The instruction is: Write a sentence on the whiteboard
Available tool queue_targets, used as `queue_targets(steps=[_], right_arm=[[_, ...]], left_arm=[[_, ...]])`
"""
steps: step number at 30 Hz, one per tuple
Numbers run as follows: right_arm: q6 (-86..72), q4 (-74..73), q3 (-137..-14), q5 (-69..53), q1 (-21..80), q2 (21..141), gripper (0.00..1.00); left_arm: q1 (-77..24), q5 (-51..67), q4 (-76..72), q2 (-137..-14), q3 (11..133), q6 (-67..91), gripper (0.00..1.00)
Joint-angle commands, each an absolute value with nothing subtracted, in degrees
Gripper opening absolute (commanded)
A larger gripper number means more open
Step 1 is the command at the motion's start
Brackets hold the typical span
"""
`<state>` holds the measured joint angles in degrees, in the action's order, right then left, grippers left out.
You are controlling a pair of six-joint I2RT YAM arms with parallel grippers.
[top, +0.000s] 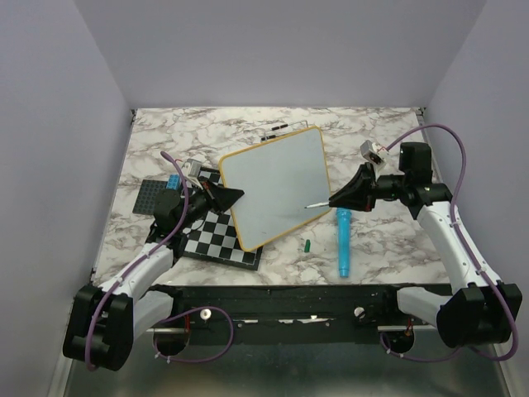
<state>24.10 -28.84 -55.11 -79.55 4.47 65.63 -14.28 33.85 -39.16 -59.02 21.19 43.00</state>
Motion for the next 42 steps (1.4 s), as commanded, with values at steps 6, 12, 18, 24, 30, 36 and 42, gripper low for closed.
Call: queue_targets(steps=[6,12,18,24,30,36,42], right_arm=[[24.88,-29.44,-56.68,-77.78,5.89,66.62,0.01],[24.43,-30.49,-60.2,-75.42,7.99,68.46,0.01],[28.56,-36.29,-67.58,-72.07,9.75,70.66,0.01],[28.56,-36.04,-70.92,-69.79,11.25,71.72,0.01],[28.48,-36.12,-74.17,-67.24,13.09,72.95,0.01],[28.04,-35.43,-77.6,-65.13,15.55,74.62,0.01],[26.11,-32.79,-79.01,-64.07,19.15,76.64,0.01]], left_arm=[[-14.68,34.1,-40.08,-56.87,23.2,41.05,0.0],[-14.68,34.01,-39.55,-56.87,23.29,40.52,0.0],[-14.68,33.93,-39.46,-56.78,22.94,40.43,0.0],[-14.68,33.75,-38.85,-56.51,23.12,40.25,0.0],[-14.68,33.84,-38.93,-56.78,23.29,40.34,0.0],[-14.68,33.92,-38.85,-56.78,23.29,40.43,0.0],[-14.68,34.1,-38.76,-56.95,23.38,40.25,0.0]])
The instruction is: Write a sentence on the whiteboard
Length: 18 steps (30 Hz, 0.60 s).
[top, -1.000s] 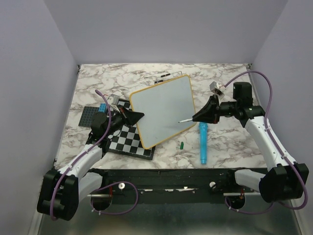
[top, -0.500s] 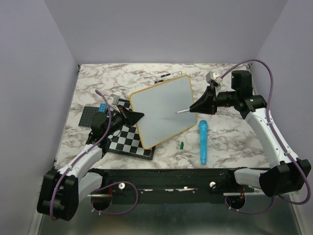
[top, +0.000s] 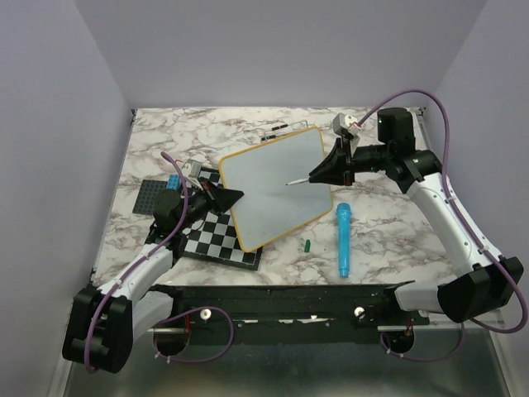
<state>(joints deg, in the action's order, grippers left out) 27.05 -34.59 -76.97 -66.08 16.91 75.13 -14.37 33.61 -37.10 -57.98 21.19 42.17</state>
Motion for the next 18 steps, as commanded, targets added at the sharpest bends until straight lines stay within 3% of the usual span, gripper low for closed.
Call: queue_targets(steps=[1,18], right_arm=[[25.49,-32.44,-79.19,-63.99,19.68,77.08,0.01],[24.08,-29.97,-81.21,-64.51,22.94,81.56,0.01]], left_arm=[[-14.68,34.19,-38.76,-57.04,23.29,39.99,0.0],[-14.76,36.21,-39.9,-57.22,23.29,37.44,0.0]])
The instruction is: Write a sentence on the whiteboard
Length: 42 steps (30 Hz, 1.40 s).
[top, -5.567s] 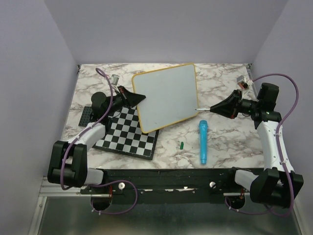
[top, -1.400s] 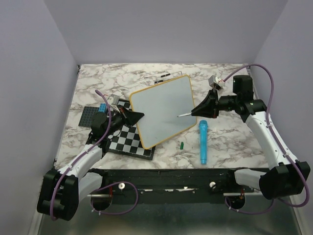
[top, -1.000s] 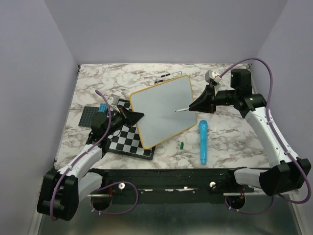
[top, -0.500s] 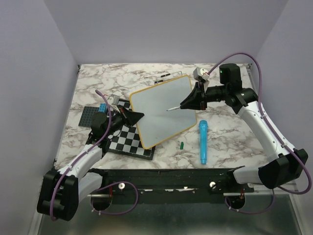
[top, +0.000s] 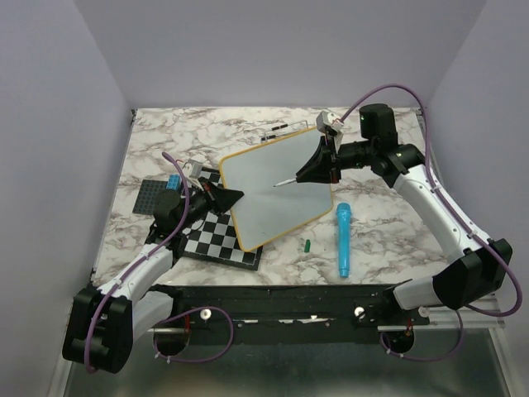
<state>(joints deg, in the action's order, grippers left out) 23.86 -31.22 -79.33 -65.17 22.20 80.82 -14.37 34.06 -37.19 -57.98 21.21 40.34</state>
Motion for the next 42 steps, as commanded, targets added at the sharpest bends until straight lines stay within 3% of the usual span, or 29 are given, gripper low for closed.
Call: queue_targets(steps=[1,24,42], right_arm=[[24.26,-29.97,-81.21,-64.42,23.11,81.82,0.01],[21.19,-26.19,-86.03,-57.31,30.58,87.36,0.01],[8.97,-16.79,-88.24,-50.54,32.34,94.04,0.01]], left_arm=[[-14.68,36.3,-39.9,-57.13,23.29,37.44,0.0],[-15.29,35.86,-39.02,-57.13,22.94,36.83,0.0],[-15.56,36.12,-38.67,-57.65,23.12,36.56,0.0]])
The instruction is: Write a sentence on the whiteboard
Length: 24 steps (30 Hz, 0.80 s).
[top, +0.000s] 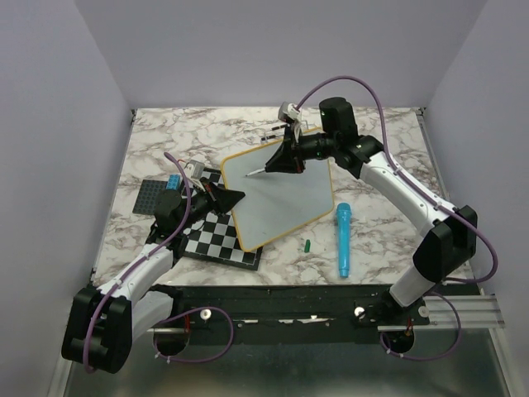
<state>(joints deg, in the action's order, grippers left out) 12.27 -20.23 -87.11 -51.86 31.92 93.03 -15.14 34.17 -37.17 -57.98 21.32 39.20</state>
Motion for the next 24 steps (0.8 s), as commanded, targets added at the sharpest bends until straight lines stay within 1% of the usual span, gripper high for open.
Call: queue_targets(steps=[1,7,24], right_arm=[[8.36,-16.7,-88.33,-50.71,32.34,94.3,0.01],[6.77,-16.35,-89.38,-51.85,32.34,95.62,0.01],[5.36,-15.29,-88.95,-49.83,32.17,96.85,0.01]], left_arm=[[-15.56,36.21,-38.67,-57.66,23.12,36.48,0.0],[-15.56,36.21,-38.32,-57.57,23.2,36.3,0.0],[-15.47,36.56,-38.41,-57.48,23.2,36.21,0.0]])
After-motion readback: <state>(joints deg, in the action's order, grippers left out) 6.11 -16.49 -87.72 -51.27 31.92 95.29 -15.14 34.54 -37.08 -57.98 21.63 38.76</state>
